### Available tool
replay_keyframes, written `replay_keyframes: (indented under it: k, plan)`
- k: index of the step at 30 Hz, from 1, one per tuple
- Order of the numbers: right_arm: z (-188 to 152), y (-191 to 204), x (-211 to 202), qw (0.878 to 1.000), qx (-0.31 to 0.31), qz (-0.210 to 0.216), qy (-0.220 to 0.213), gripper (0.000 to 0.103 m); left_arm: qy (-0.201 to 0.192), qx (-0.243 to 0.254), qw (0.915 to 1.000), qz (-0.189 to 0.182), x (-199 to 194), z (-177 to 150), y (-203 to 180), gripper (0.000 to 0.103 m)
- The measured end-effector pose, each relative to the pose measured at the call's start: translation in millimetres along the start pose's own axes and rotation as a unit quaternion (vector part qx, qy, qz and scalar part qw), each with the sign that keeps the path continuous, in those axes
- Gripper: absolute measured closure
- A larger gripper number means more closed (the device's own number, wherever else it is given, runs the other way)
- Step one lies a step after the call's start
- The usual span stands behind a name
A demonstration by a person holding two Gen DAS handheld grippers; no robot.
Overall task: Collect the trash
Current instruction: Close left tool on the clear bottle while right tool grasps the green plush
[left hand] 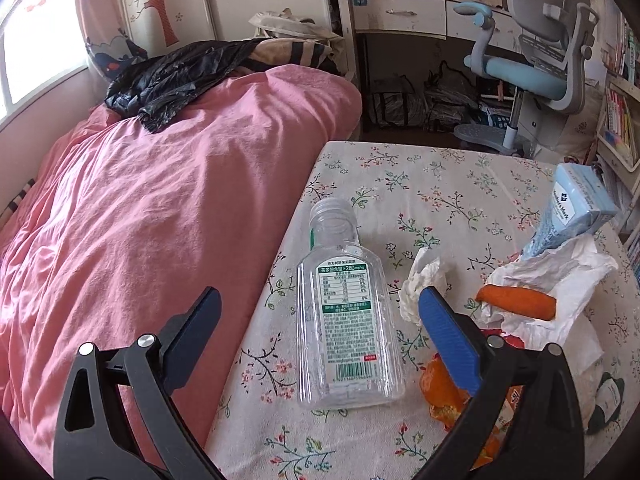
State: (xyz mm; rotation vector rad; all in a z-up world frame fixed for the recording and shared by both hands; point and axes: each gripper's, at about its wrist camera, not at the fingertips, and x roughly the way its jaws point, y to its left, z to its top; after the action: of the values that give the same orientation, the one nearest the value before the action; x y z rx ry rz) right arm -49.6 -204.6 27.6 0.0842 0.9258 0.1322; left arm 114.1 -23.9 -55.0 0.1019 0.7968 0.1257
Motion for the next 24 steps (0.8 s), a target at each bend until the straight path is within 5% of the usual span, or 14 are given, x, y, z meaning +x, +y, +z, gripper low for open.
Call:
replay_keyframes:
  k: [9, 12, 17, 24]
  plan:
    - [-22.1, -2.4, 29.4, 0.993, -0.034, 0.028, 0.110, 0.007, 0.050, -0.003, 0.9987, -0.008, 35.5, 3.3, 7.6, 0.022]
    - [-28.2, -1.7, 30.5, 0.991, -0.033, 0.042, 0.122, 0.009, 0.066, -0.013, 0.9973, -0.029, 40.7, -0.3, 12.6, 0.046]
    - [-32.6, -7.8, 30.2, 0.989, -0.009, 0.081, 0.126, 0.045, 0.073, -0.024, 0.9954, -0.058, 38.7, -5.2, 16.7, 0.051]
    - [-23.2, -22.8, 11.8, 0.990, 0.038, 0.108, 0.080, 0.058, 0.063, -0.064, 0.9917, -0.092, 17.8, -4.8, 35.9, 0.051]
